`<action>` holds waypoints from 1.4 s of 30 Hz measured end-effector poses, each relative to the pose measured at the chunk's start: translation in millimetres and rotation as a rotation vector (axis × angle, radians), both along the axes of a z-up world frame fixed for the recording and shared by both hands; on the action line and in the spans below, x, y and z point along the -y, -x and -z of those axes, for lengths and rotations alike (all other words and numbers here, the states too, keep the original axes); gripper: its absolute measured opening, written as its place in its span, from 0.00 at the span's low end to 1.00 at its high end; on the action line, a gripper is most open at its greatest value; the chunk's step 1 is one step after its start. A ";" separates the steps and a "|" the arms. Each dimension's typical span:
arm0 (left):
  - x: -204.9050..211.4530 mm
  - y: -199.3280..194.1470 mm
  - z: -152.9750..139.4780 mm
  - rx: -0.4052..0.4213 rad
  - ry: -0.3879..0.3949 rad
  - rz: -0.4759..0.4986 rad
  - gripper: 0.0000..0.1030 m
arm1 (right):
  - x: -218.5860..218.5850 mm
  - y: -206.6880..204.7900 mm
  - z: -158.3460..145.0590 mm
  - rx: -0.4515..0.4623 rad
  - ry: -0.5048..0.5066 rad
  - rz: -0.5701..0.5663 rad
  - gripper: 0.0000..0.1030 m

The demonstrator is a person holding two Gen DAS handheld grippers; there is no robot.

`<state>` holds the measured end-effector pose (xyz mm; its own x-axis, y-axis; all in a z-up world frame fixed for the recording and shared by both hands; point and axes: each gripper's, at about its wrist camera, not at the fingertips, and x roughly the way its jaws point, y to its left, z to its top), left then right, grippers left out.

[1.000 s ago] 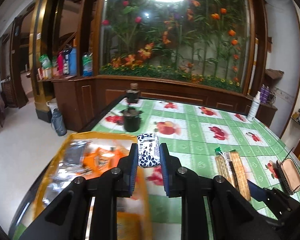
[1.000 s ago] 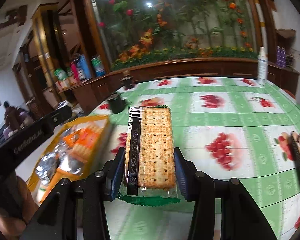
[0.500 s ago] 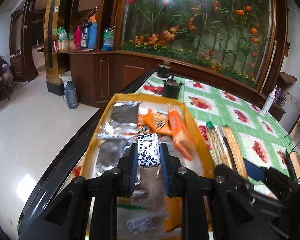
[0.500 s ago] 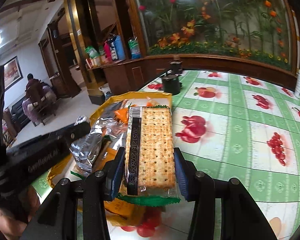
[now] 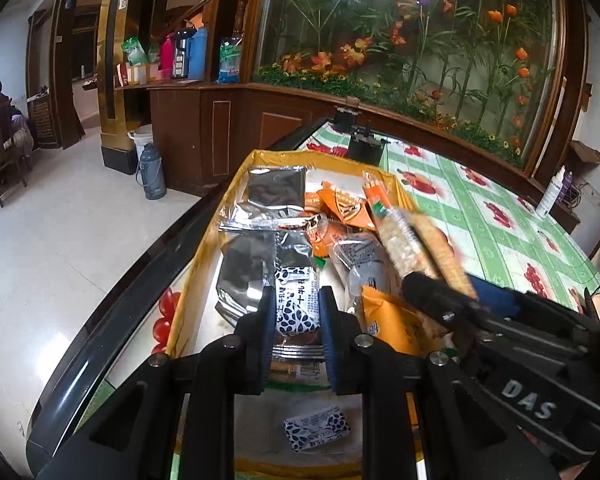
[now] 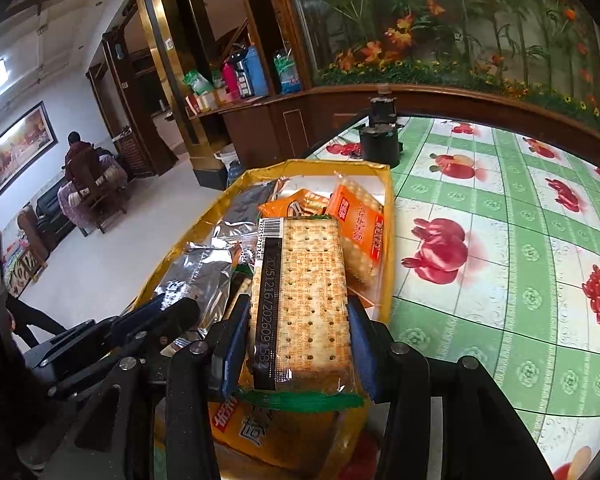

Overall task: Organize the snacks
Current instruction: 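Lower both items into the tray and open both grippers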

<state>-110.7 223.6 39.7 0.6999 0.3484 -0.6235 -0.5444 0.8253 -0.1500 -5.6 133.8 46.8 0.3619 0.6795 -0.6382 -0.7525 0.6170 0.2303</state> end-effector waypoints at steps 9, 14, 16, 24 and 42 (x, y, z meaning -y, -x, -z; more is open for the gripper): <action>2.7 -6.4 0.1 -0.025 -0.027 -0.015 0.19 | -10.2 -13.3 8.3 -0.037 0.023 -0.001 0.49; 5.0 -7.3 -0.3 -0.033 -0.039 -0.022 0.19 | -12.3 -18.0 13.6 -0.058 0.023 -0.005 0.49; 6.0 -7.4 -0.5 -0.036 -0.045 -0.026 0.19 | -12.5 -17.8 12.4 -0.055 0.021 -0.007 0.49; 7.5 -7.8 0.1 -0.043 -0.060 -0.043 0.19 | -10.6 -16.8 12.2 -0.040 0.017 -0.023 0.49; 6.3 -6.8 0.4 -0.045 -0.064 -0.051 0.26 | 0.3 -12.8 4.7 -0.025 -0.007 -0.033 0.51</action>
<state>-103.9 217.3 39.3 0.6522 0.4230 -0.6290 -0.5911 0.8033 -0.0728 7.2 133.5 42.1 0.3238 0.6954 -0.6416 -0.7662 0.5905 0.2534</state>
